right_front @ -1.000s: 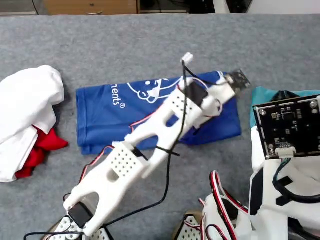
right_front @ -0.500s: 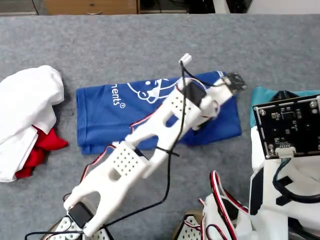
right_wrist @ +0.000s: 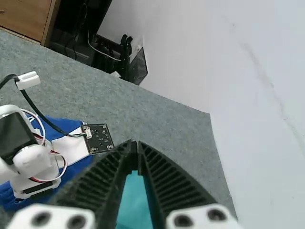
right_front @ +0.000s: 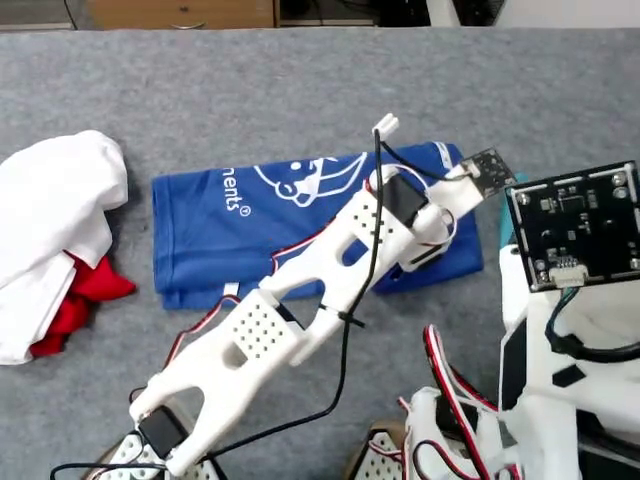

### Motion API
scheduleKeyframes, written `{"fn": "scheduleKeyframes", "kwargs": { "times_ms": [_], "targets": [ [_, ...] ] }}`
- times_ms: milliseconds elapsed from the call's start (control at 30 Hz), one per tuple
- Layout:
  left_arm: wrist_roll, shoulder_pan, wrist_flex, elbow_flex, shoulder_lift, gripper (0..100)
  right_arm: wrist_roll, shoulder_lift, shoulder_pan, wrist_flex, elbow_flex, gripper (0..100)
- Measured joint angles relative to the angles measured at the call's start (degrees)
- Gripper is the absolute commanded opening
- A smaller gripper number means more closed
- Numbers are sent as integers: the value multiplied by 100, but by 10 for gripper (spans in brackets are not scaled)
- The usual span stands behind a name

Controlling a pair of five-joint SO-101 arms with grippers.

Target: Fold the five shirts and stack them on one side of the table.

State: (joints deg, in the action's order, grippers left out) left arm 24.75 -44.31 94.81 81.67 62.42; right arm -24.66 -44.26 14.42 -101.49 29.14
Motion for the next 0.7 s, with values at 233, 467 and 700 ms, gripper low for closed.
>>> {"fn": "scheduleKeyframes", "kwargs": {
  "times_ms": [233,467,700],
  "targets": [
    [0,-26,-237,-255,264,167,0,0,0,0,0,28],
    [-18,-18,-273,-290,615,67,0,0,0,0,-70,27],
    [457,-18,-141,-290,615,18,0,0,0,0,-70,27]
  ]
}}
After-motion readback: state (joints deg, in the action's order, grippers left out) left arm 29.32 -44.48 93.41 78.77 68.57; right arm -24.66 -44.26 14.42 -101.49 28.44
